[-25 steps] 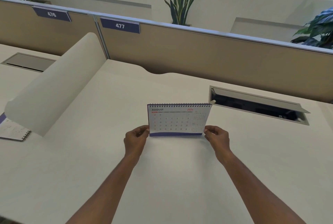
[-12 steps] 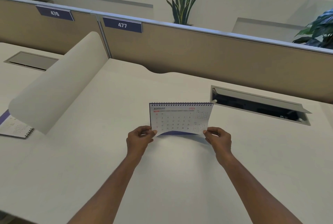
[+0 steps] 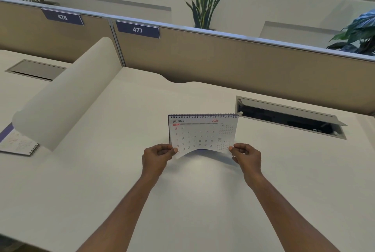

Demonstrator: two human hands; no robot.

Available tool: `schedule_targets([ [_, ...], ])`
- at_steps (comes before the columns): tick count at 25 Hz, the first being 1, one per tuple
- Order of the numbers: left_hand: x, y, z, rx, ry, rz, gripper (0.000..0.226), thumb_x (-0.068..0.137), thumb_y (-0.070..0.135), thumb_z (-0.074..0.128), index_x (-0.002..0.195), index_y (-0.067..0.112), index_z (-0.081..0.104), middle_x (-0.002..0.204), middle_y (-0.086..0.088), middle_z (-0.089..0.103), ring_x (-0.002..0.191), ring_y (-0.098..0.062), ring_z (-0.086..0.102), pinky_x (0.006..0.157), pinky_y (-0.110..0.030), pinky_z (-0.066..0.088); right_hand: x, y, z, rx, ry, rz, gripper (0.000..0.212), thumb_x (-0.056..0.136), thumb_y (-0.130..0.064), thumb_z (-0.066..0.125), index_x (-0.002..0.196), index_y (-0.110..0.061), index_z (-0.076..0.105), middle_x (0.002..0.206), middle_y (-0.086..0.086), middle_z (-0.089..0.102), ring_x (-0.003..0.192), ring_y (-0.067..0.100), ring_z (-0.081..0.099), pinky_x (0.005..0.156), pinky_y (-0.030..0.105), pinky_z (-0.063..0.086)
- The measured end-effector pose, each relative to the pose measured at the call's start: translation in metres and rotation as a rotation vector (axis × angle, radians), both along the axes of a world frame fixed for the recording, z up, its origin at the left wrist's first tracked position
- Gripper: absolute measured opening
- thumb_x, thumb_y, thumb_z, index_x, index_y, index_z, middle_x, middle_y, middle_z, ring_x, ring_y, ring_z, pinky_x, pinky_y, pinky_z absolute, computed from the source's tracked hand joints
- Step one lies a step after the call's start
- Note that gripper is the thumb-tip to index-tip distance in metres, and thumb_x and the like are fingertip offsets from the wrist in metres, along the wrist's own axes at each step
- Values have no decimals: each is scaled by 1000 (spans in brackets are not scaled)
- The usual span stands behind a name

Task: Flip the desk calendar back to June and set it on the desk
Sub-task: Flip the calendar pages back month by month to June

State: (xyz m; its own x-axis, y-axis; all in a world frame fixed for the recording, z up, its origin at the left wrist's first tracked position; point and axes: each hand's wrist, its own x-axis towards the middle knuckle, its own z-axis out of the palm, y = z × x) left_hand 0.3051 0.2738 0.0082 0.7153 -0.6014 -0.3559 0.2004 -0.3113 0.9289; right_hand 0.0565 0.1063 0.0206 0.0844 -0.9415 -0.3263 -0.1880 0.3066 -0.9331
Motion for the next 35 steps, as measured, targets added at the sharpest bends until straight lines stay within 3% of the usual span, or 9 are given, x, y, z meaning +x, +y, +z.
schedule_targets([
  [8,-10,8,12,-153,166,19,11,85,2,84,92,5,77,99,-16,82,97,-36,80,87,-45,66,-4,6,2,26,-60,-8,16,83,-7,84,95,-8,74,101,16,77,92,27,71,84,39,62],
  [13,-16,13,20,-173,196,-10,32,81,2,87,110,2,73,102,-17,82,96,-30,80,86,-43,65,-6,10,6,22,-98,-29,19,83,-9,84,98,-7,73,102,16,77,96,28,73,84,39,61],
  [21,-10,18,26,-225,252,4,19,78,-5,86,90,2,73,89,-20,83,81,-26,82,68,-30,66,-8,14,11,4,-110,-42,12,84,-14,84,92,-10,76,100,12,78,94,25,72,75,34,57],
  [30,-11,23,25,-272,319,4,18,88,3,81,104,-1,76,101,-17,83,94,-29,82,75,-31,66,-12,16,14,-6,-176,-61,10,86,-6,81,96,-8,78,98,13,79,93,26,73,82,34,58],
  [35,-9,26,26,-238,314,-8,15,92,0,76,107,-2,73,100,-18,83,90,-26,82,74,-32,66,-15,17,18,-21,-194,-21,16,87,-2,79,102,-9,77,102,13,79,95,24,75,85,33,59],
])
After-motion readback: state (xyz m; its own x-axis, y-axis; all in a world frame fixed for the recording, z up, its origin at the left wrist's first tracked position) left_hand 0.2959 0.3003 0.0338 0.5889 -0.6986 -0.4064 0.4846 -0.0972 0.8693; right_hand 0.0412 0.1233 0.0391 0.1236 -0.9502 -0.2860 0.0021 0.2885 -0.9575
